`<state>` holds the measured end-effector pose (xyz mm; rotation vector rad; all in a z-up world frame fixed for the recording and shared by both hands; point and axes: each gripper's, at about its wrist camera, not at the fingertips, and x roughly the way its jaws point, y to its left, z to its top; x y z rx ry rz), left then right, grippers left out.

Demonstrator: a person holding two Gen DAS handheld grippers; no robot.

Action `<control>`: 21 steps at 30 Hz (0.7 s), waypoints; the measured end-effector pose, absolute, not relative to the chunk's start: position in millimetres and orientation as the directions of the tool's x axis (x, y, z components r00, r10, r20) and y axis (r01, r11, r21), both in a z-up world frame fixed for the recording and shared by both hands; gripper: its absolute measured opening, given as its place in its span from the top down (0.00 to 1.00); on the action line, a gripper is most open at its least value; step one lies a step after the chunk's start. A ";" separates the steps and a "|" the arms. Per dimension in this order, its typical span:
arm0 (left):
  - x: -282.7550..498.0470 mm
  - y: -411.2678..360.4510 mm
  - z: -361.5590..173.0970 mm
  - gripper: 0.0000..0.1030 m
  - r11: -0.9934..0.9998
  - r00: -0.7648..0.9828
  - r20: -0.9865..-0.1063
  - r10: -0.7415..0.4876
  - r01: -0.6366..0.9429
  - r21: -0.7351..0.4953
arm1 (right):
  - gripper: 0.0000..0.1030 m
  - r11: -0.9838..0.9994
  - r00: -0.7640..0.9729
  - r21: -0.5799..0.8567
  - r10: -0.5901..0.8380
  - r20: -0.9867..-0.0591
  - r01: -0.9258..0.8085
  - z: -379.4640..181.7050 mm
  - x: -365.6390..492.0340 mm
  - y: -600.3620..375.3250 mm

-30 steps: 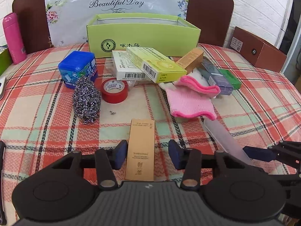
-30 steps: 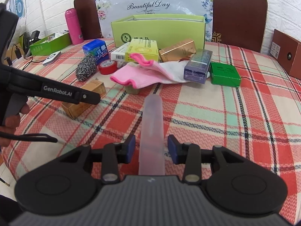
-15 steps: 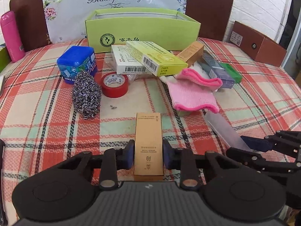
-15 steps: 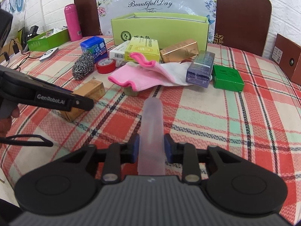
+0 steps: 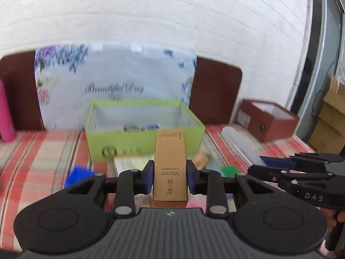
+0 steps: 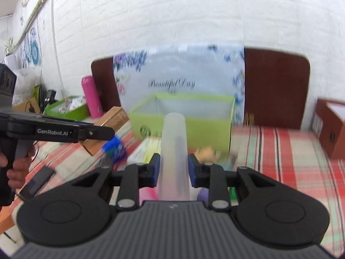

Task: Organize objects
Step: 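Carry the pink tube and tan box into the lime-green box and release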

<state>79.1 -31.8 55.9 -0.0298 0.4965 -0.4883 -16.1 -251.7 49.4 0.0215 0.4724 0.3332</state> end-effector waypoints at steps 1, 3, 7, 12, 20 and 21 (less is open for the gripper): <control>88.3 -34.0 61.9 0.69 0.891 0.780 -0.440 -0.445 0.434 -0.132 | 0.74 0.946 0.845 0.091 0.320 -0.429 -0.312 55.5 -3.8 -250.4; 111.1 -35.8 72.9 0.69 0.903 0.798 -0.427 -0.425 0.409 -0.134 | 0.74 0.944 0.851 0.101 0.326 -0.411 -0.313 66.7 26.5 -249.7; 165.7 -38.9 84.0 0.69 0.927 0.820 -0.433 -0.374 0.338 -0.159 | 0.74 0.947 0.857 0.112 0.321 -0.404 -0.302 75.9 93.2 -237.8; 230.7 -44.8 78.1 0.69 0.953 0.850 -0.434 -0.300 0.252 -0.166 | 0.74 0.956 0.868 0.114 0.295 -0.400 -0.272 66.2 170.0 -220.5; 291.0 -43.5 38.0 0.70 0.963 0.816 -0.512 -0.268 0.211 -0.167 | 0.74 0.965 0.834 0.098 0.261 -0.487 -0.245 17.1 244.7 -202.2; 293.8 -43.4 34.1 0.70 0.964 0.814 -0.518 -0.263 0.210 -0.161 | 0.74 0.965 0.825 0.091 0.259 -0.503 -0.248 8.8 249.2 -201.1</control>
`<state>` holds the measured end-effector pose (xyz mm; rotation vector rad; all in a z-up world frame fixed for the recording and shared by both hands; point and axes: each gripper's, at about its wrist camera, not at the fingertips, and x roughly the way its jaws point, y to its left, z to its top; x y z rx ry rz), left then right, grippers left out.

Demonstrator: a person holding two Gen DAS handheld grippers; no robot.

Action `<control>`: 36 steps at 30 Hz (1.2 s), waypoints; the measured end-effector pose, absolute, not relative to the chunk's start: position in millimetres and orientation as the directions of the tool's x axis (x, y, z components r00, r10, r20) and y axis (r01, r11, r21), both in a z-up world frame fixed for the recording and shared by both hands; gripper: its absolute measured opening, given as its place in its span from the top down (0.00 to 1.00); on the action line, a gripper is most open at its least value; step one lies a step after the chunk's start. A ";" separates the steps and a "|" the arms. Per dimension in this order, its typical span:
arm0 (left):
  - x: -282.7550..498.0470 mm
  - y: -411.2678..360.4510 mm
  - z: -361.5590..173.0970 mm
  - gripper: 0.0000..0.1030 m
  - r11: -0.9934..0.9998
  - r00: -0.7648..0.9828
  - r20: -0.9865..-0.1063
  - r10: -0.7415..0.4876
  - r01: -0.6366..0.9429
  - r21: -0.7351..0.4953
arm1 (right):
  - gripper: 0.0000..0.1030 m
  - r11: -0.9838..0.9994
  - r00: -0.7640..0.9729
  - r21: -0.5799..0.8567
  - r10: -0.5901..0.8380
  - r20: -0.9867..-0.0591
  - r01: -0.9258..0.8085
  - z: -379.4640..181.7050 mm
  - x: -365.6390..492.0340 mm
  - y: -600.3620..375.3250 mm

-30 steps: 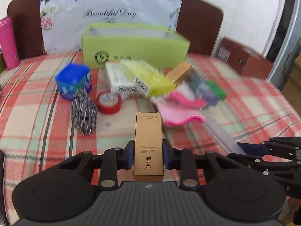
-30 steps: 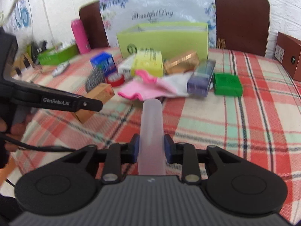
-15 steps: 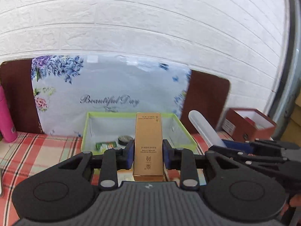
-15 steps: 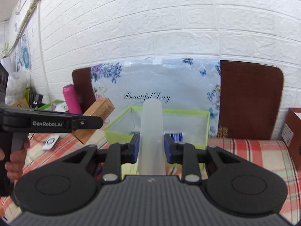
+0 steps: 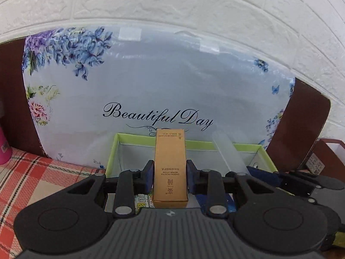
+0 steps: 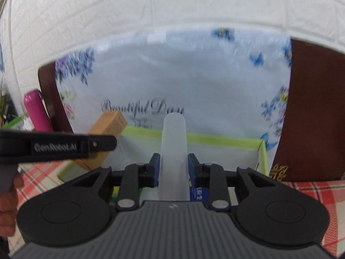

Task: Organize objects
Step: 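Carry the pink tube and tan box into the lime-green box and release, then grasp the blue-purple tube box with the right tool while the left grasps the yellow medicine box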

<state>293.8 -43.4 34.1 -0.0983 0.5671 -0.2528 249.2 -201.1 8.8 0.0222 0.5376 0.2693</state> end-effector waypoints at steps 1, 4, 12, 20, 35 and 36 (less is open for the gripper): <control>296.9 -43.1 30.5 0.70 0.966 0.810 -0.526 -0.260 0.207 -0.158 | 0.74 0.965 0.816 0.086 0.257 -0.517 -0.249 1.4 253.0 -200.5; 302.5 -43.5 21.7 0.69 0.963 0.797 -0.540 -0.271 0.215 -0.165 | 0.74 0.965 0.785 0.092 0.253 -0.565 -0.245 -14.6 262.4 -199.3; 275.4 -36.0 31.2 0.16 0.969 0.838 -0.492 -0.237 0.171 -0.176 | 0.14 0.967 0.827 0.085 0.251 -0.504 -0.242 -7.1 235.2 -215.6; 208.2 -40.7 50.0 0.16 0.986 0.828 -0.538 -0.161 0.115 -0.119 | 0.00 0.948 0.886 0.252 0.282 -0.369 -0.197 32.6 154.3 -250.5; 115.3 -58.7 19.3 0.16 0.990 0.794 -0.592 -0.139 0.131 -0.056 | 0.00 0.966 0.879 0.257 0.150 -0.453 -0.032 -3.4 25.7 -267.7; 111.4 -58.9 15.1 0.16 0.990 0.786 -0.602 -0.142 0.130 -0.063 | 0.00 0.968 0.876 0.252 0.139 -0.462 -0.021 -8.0 19.7 -268.9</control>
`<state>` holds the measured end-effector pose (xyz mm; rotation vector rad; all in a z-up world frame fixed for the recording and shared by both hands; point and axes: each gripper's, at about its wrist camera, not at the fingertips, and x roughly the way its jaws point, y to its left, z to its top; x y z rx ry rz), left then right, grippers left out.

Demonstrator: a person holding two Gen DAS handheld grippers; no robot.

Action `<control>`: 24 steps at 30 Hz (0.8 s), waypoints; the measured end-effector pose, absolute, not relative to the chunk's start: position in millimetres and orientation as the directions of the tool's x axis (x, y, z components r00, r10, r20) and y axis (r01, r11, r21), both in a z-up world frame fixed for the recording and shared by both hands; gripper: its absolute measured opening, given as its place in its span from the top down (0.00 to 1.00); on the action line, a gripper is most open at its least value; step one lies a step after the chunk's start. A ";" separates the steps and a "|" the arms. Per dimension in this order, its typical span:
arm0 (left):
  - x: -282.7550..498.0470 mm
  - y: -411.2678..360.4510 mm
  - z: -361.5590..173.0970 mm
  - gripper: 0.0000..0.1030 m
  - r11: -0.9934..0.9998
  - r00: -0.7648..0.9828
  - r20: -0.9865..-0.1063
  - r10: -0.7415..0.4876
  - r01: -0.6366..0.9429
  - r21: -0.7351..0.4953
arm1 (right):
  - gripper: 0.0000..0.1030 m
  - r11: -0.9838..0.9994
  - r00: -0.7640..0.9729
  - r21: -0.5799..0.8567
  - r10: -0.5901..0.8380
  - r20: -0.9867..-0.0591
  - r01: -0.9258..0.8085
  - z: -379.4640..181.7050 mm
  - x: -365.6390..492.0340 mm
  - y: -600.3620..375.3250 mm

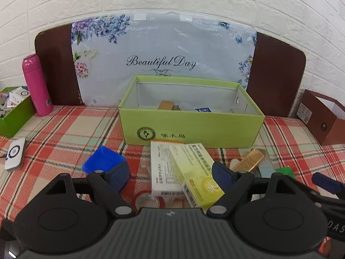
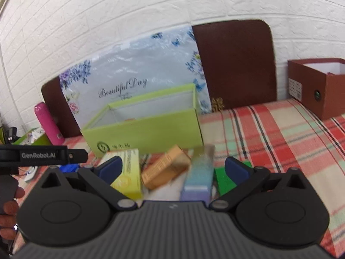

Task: Organize objects
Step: 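Grasp the blue-purple tube box with the right tool while the left grasps the yellow medicine box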

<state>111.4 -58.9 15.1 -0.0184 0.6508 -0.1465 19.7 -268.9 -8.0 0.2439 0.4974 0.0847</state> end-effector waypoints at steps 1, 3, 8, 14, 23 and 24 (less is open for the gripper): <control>108.7 -59.1 11.8 0.16 0.989 0.779 -0.610 -0.143 0.129 -0.067 | 0.00 0.970 0.873 0.244 0.126 -0.470 -0.008 -12.1 14.6 -269.8; 102.3 -58.7 4.8 0.16 0.989 0.768 -0.623 -0.145 0.123 -0.079 | 0.00 0.974 0.868 0.227 0.102 -0.485 0.013 -19.4 6.3 -271.3; 88.5 -52.1 -11.9 0.16 0.985 0.736 -0.655 -0.174 0.120 -0.127 | 0.00 0.982 0.851 0.185 0.077 -0.519 0.024 -36.2 -10.8 -273.6; 73.0 -48.2 -30.2 0.16 0.982 0.712 -0.676 -0.187 0.130 -0.134 | 0.00 0.998 0.853 0.069 0.048 -0.519 -0.015 -51.2 -22.5 -265.8; 78.4 -54.4 -18.4 0.16 0.981 0.742 -0.642 -0.193 0.137 -0.137 | 0.10 1.000 0.852 0.026 0.027 -0.523 -0.016 -53.4 13.4 -255.6; 81.9 -57.7 -16.6 0.16 0.982 0.749 -0.636 -0.188 0.135 -0.131 | 0.13 1.000 0.847 0.020 0.026 -0.530 -0.018 -54.9 19.1 -254.0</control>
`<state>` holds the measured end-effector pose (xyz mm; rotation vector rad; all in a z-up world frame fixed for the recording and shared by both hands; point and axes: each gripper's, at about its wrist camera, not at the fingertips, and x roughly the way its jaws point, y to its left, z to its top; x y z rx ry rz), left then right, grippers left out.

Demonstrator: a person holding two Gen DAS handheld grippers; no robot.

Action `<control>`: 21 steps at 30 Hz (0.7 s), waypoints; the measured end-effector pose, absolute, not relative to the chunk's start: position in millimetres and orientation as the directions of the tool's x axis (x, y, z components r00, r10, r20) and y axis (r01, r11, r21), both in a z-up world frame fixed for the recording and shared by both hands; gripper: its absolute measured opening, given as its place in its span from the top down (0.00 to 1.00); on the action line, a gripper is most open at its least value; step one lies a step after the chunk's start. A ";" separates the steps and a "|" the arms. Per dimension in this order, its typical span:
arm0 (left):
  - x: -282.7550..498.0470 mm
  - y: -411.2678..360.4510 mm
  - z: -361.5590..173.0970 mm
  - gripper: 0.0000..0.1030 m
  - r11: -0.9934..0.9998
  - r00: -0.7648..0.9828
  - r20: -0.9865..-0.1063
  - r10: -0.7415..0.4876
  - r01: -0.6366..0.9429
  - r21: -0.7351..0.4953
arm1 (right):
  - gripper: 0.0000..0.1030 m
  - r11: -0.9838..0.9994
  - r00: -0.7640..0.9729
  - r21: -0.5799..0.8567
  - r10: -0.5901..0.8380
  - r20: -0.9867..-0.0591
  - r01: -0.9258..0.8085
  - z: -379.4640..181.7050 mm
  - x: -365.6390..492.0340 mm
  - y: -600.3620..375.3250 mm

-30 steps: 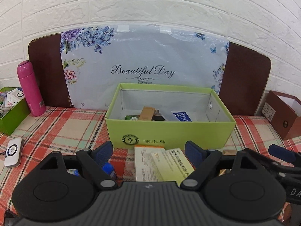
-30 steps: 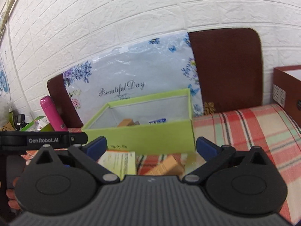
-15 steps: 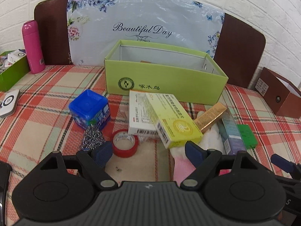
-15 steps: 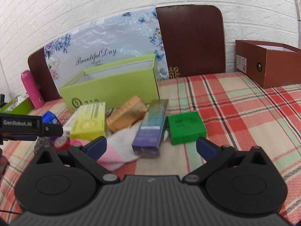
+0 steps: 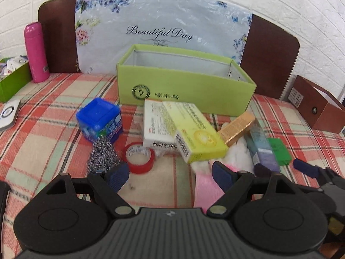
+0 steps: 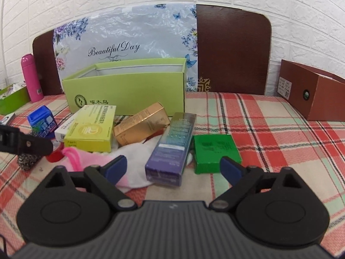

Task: Organize objects
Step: 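Grasp the blue-purple tube box with the right tool while the left grasps the yellow medicine box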

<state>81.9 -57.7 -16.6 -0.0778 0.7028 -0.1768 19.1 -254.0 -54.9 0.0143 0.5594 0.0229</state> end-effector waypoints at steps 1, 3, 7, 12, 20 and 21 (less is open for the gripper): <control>86.5 -61.4 -15.2 0.16 0.984 0.756 -0.629 -0.180 0.131 -0.125 | 0.18 1.000 0.841 0.015 0.024 -0.541 -0.019 -56.9 25.5 -252.6; 98.7 -69.3 -13.7 0.16 0.983 0.762 -0.622 -0.184 0.130 -0.131 | 0.42 1.000 0.829 0.020 0.031 -0.558 -0.024 -60.4 33.2 -251.9; 130.1 -87.4 -11.4 0.16 0.981 0.755 -0.626 -0.193 0.134 -0.141 | 0.59 0.998 0.806 0.049 0.053 -0.589 -0.029 -62.3 25.8 -256.9; 171.4 -116.3 -15.4 0.16 0.992 0.740 -0.662 -0.120 0.120 -0.046 | 0.60 0.997 0.804 0.046 0.074 -0.591 -0.058 -56.7 -1.0 -260.7; 170.4 -111.3 -30.5 0.27 0.973 0.685 -0.707 -0.175 0.230 -0.018 | 0.60 0.992 0.794 0.076 0.126 -0.594 -0.100 -46.2 -28.2 -265.5; 159.5 -105.3 -27.9 0.27 0.969 0.688 -0.699 -0.195 0.247 -0.028 | 0.60 0.990 0.786 0.087 0.141 -0.601 -0.111 -45.4 -30.8 -266.5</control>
